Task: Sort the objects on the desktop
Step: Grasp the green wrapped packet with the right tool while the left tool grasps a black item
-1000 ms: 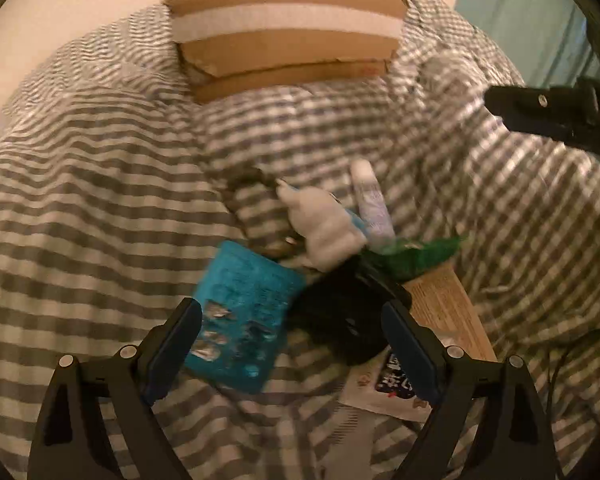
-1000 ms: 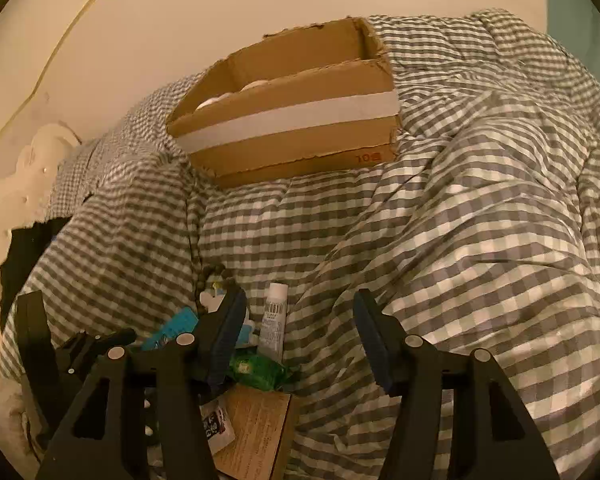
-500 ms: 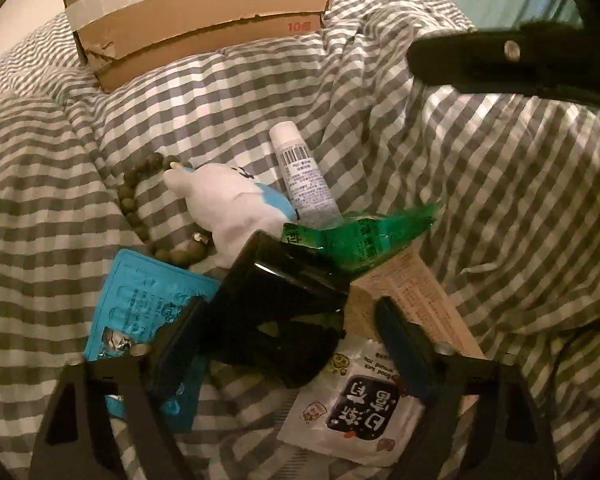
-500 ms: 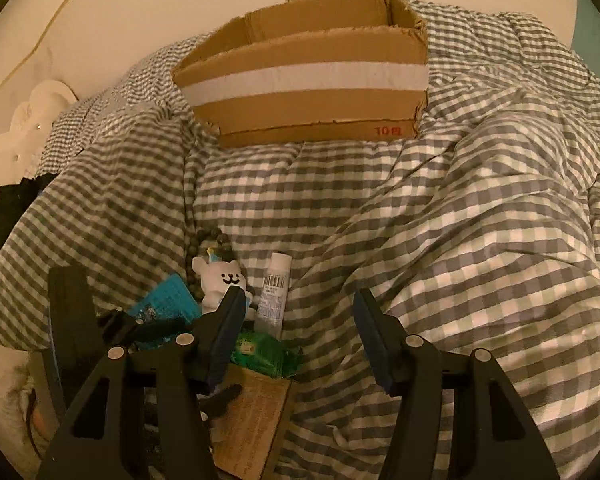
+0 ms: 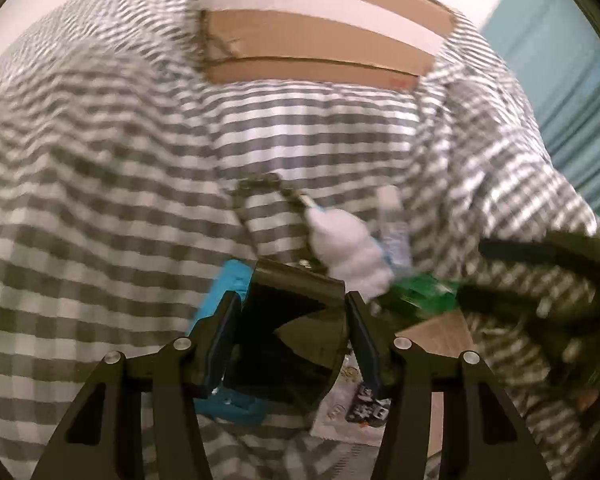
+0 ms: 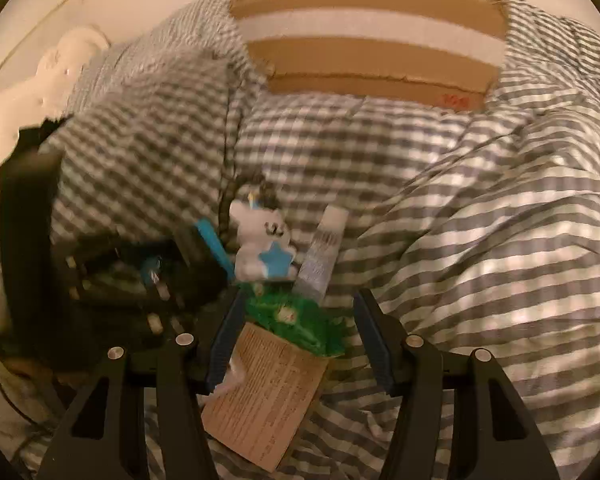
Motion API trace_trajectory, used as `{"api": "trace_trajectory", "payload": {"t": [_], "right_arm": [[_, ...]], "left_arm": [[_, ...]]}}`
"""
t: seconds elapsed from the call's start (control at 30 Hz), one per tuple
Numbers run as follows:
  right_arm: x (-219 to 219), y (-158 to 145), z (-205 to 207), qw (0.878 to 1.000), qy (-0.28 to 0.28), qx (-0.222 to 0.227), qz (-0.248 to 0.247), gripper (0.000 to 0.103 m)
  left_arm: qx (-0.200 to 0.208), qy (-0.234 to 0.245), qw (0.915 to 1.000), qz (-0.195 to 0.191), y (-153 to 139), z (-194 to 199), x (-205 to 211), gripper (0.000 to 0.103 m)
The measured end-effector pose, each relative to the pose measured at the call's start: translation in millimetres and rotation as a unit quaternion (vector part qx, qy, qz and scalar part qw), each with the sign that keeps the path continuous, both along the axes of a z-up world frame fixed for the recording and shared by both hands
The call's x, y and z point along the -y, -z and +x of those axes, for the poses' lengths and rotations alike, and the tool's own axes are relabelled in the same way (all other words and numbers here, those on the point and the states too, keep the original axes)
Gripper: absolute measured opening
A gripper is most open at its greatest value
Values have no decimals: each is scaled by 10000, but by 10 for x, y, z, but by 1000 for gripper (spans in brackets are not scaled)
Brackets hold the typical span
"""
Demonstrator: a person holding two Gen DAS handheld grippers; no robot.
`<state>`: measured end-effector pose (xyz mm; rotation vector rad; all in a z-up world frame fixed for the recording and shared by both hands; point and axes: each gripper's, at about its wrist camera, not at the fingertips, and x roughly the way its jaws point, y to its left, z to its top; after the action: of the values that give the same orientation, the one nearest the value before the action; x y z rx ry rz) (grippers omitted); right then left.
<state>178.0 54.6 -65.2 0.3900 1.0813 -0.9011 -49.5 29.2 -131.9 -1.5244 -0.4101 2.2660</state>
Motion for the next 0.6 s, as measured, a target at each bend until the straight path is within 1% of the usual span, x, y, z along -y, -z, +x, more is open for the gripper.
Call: {"api": "trace_trajectory", "payload": {"t": [0.07,0.13,0.2,0.23,0.27,0.3,0.37,0.4,0.47,0.6], "right_arm": [[3,112,66,9998,-77,-174,79,57],[29,270,144,9989,-149,-422,159,57],[77,421,204,9975,-181,-608,327,57],[103,504,227,9964,-169,-754,353,57],[120,547,237,9957,-138,-861,328,50],[136,576,235,9950,-85,-953,290,43],[133,521,199,9962,-14,-835,252,40],[112,458,177,9969,10,-759,193,39],[37,287,140,9983,19,-584,-10,39],[-89,-80,65,9994,54,-46,-351,39]], "left_arm": [[178,-33,9998,14,65,9,-1,55],[272,134,9994,-157,132,67,-69,55],[215,225,9989,-346,152,82,-123,55],[203,244,9989,-358,138,83,-120,51],[204,220,9992,-279,123,90,-96,48],[206,177,9994,-227,112,96,-68,48],[178,133,9996,-152,74,109,-2,47],[164,79,9998,-81,42,120,40,47],[84,85,9999,15,-28,151,99,47],[-204,14,9996,199,-273,201,220,47]]}}
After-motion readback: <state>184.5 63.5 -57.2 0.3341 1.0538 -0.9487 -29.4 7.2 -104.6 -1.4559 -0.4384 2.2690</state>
